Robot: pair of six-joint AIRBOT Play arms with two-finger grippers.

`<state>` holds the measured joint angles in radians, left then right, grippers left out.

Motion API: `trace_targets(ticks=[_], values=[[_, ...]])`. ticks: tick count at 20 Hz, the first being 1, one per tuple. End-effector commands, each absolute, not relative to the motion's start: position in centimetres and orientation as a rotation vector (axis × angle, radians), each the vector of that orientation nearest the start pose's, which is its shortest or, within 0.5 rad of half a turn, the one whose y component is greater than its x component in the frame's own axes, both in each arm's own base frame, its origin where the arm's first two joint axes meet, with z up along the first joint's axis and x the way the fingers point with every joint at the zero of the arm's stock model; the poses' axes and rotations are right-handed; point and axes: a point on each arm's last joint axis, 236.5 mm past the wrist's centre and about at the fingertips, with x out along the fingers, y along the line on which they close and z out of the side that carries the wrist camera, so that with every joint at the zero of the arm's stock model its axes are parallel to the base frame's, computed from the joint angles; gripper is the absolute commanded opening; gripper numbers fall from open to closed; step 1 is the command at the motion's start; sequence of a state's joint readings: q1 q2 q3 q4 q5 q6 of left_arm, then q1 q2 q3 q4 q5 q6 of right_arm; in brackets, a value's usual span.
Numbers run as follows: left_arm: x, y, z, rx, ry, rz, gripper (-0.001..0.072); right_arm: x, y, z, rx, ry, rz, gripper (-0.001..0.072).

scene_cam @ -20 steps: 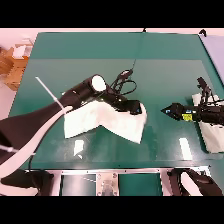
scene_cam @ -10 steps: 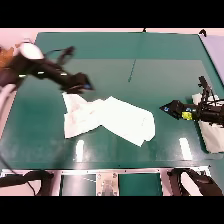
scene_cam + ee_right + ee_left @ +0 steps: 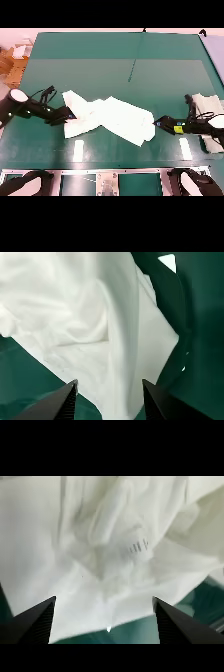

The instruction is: Fold the shirts.

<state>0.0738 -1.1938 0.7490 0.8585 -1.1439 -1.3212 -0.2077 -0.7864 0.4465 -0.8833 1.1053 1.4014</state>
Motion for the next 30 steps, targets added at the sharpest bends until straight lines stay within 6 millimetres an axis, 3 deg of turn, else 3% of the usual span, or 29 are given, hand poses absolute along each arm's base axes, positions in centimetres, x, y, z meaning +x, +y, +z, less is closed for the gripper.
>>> trace_targets(ticks=[1,4,5,6,8,9,11,13,15,17,18,20,23,25,27,29,30], values=[[32.7,-13.3,-4.4,-0.747,1.228,-0.402,0.0712,23.1,9.9,-6.2,0.721,1.295,0.21,0.0473],[32.8,-15.1,-6.2,-0.782,1.267,-0.42,0.0711,24.1,12.3,-6.8,0.743,1.303,0.247,0.047],[32.5,-16.1,-7.2,-0.776,1.297,-0.429,0.0659,24.3,12.8,-7.3,0.722,1.318,0.253,0.0455],[32.2,-17.5,-7.6,-0.76,1.306,-0.465,0.0478,24.5,13.1,-7.8,0.713,1.333,0.255,0.0333],[32.3,-18.9,-7.3,-0.727,1.288,-0.514,0.0141,25.3,13.1,-7.9,0.71,1.34,0.251,0.0166],[32.7,-19.0,-6.9,-0.724,1.279,-0.524,0.0027,25.9,12.7,-7.5,0.696,1.325,0.249,0.0011],[33.7,-18.9,-5.0,-0.736,1.255,-0.558,0.0024,27.3,11.6,-6.2,0.66,1.295,0.249,0.0014],[35.3,-18.7,-1.3,-0.736,1.203,-0.63,0.0024,29.3,9.8,-3.6,0.612,1.257,0.249,0.0013],[37.5,-18.0,5.1,-0.709,1.074,-0.682,0.0023,32.5,7.7,1.7,0.592,1.162,0.259,0.0014],[39.0,-17.3,13.7,-0.651,0.89,-0.728,0.0024,35.8,5.8,9.7,0.543,1.006,0.281,0.0013],[39.2,-16.9,19.0,-0.606,0.773,-0.749,0.0024,37.1,5.0,14.5,0.5,0.912,0.296,0.0013],[38.0,-16.4,30.0,-0.476,0.523,-0.778,0.0024,38.1,4.5,24.3,0.411,0.721,0.322,0.0013],[33.3,-15.8,42.4,-0.295,0.274,-0.771,0.0024,35.9,5.3,37.6,0.281,0.446,0.362,0.0013],[29.7,-15.4,47.9,-0.203,0.168,-0.744,0.0024,32.8,6.2,44.1,0.195,0.293,0.378,0.0013],[26.5,-14.9,51.2,-0.134,0.099,-0.708,0.0024,29.4,6.5,48.8,0.121,0.16,0.356,0.0013],[24.5,-14.8,52.5,-0.098,0.06,-0.697,0.0025,26.7,5.8,50.7,0.067,0.092,0.293,0.0013],[24.0,-14.8,52.5,-0.089,0.058,-0.692,0.0024,25.8,5.2,50.7,0.048,0.086,0.256,0.0013]])
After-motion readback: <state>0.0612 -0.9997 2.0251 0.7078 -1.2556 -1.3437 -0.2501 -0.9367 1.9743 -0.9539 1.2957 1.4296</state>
